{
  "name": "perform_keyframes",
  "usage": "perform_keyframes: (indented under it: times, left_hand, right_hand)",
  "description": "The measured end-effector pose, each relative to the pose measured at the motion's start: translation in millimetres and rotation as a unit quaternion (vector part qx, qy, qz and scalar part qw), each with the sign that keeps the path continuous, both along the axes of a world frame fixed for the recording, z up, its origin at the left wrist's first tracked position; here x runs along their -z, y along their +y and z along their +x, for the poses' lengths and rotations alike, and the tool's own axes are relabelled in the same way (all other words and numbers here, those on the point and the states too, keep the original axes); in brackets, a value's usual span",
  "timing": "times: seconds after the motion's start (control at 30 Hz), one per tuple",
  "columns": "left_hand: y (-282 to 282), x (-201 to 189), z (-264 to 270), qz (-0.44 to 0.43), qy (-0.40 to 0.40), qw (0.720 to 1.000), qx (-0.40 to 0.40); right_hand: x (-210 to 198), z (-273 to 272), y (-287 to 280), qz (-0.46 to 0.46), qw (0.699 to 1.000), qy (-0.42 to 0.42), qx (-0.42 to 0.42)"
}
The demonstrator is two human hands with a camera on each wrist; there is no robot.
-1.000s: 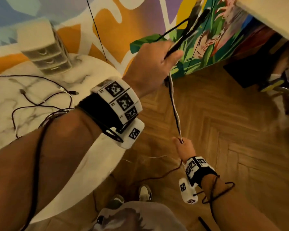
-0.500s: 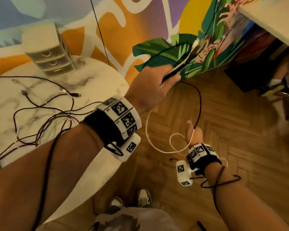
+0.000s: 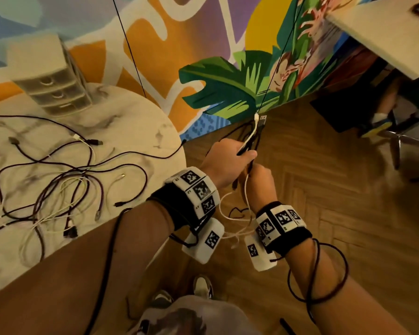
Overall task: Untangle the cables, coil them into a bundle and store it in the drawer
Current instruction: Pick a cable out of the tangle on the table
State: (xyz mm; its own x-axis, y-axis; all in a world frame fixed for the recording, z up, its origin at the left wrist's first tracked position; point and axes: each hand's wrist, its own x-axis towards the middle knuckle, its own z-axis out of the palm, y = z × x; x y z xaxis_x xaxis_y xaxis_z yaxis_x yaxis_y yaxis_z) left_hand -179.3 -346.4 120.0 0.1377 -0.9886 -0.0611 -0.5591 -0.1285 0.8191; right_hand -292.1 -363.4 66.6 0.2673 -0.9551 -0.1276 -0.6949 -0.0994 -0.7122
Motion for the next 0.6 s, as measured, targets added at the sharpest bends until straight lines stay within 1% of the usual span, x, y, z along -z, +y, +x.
perform_keyframes:
  times: [0.03, 0.1, 0.13, 0.17, 0.23, 0.27, 0.33, 0.37, 0.4, 0.43, 0.5, 0.53, 0.57, 0.6]
  left_hand:
    - [-1, -1, -1, 0.007, 0.016, 1.0, -0.007]
    - [-3, -1, 0, 0.023, 0.019, 1.0, -0.009]
    - [-3, -2, 2, 0.029, 0.012, 0.999, -0.002]
    - [-3, -4, 4, 0.03, 0.007, 1.0, 0.007]
    - [-2, -9, 12, 0.018, 0.019, 0.999, 0.023]
    - [-1, -13, 17, 0.011, 0.032, 0.999, 0.028]
    - [0, -18, 25, -0.001, 0.048, 0.998, 0.034]
    - [0, -20, 28, -0.007, 0.044, 0.998, 0.034]
    - [-1, -22, 31, -0.012, 0.037, 0.999, 0.03]
    - [-2, -24, 33, -0.017, 0.033, 0.999, 0.023]
    - [-3, -31, 38, -0.033, 0.033, 0.999, 0.01]
    - [-4, -34, 41, -0.044, 0.033, 0.998, 0.004]
    - [-5, -38, 44, -0.055, 0.03, 0.998, -0.004]
    - [-5, -41, 47, -0.065, 0.026, 0.997, -0.013]
  right_hand:
    - [1, 1, 0, 0.001, 1.0, 0.02, -0.006]
    - [0, 3, 1, 0.009, 0.998, 0.048, -0.041]
    - [-1, 4, 0, 0.038, 0.997, 0.021, -0.057]
    - [-4, 5, 0, 0.088, 0.993, -0.029, -0.071]
    - [-8, 3, -2, 0.207, 0.967, -0.113, -0.093]
    - [-9, 0, -3, 0.261, 0.951, -0.135, -0.101]
    - [-7, -5, -2, 0.347, 0.918, -0.153, -0.12]
    - [-1, -8, -1, 0.366, 0.907, -0.15, -0.144]
    - [6, -9, 1, 0.363, 0.906, -0.138, -0.166]
    - [17, -11, 2, 0.337, 0.917, -0.116, -0.181]
    - [44, -17, 2, 0.245, 0.949, -0.065, -0.188]
    - [58, -20, 2, 0.204, 0.962, -0.038, -0.176]
    - [73, -23, 3, 0.183, 0.971, -0.014, -0.152]
    - [82, -27, 5, 0.184, 0.976, -0.003, -0.116]
